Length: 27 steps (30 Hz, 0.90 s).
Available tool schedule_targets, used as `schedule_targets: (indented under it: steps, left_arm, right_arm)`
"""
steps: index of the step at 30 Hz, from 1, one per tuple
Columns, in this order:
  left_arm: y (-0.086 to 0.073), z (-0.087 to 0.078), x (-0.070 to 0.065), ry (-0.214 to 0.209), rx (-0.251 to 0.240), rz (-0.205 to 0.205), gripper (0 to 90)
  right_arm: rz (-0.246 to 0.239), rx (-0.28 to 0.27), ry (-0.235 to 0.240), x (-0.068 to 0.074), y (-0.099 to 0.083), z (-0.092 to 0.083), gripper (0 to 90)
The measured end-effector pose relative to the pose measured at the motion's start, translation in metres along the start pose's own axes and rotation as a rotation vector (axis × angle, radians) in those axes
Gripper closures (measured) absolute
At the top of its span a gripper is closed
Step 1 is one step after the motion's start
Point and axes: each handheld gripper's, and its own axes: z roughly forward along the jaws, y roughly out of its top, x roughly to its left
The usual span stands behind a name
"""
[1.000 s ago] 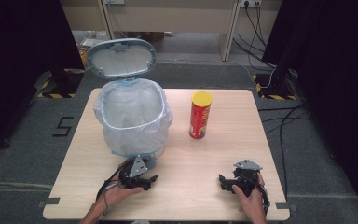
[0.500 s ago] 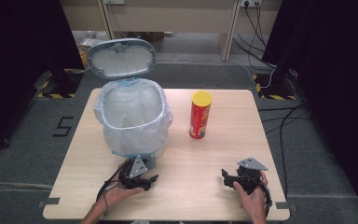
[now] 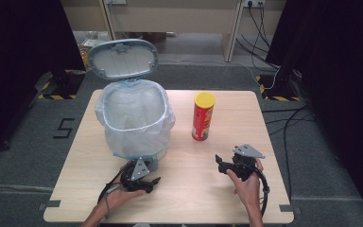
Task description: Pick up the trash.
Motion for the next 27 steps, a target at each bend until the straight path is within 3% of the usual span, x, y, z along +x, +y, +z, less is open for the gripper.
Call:
schedule_targets:
  steps: [10,18,27]
  left_arm:
    - [0.000,0.000,0.000,0.000,0.000,0.000,25.9]
    - [0.000,0.000,0.000,0.001,-0.001,0.000,25.9]
    - [0.000,0.000,0.000,0.000,-0.002,-0.001,25.9]
  right_arm:
    - [-0.021,-0.029,0.019,0.004,0.017,0.018,15.2]
    - [-0.032,-0.070,0.033,0.012,0.043,0.035,15.6]
    - [-0.060,-0.081,0.031,0.016,0.066,0.066,17.1]
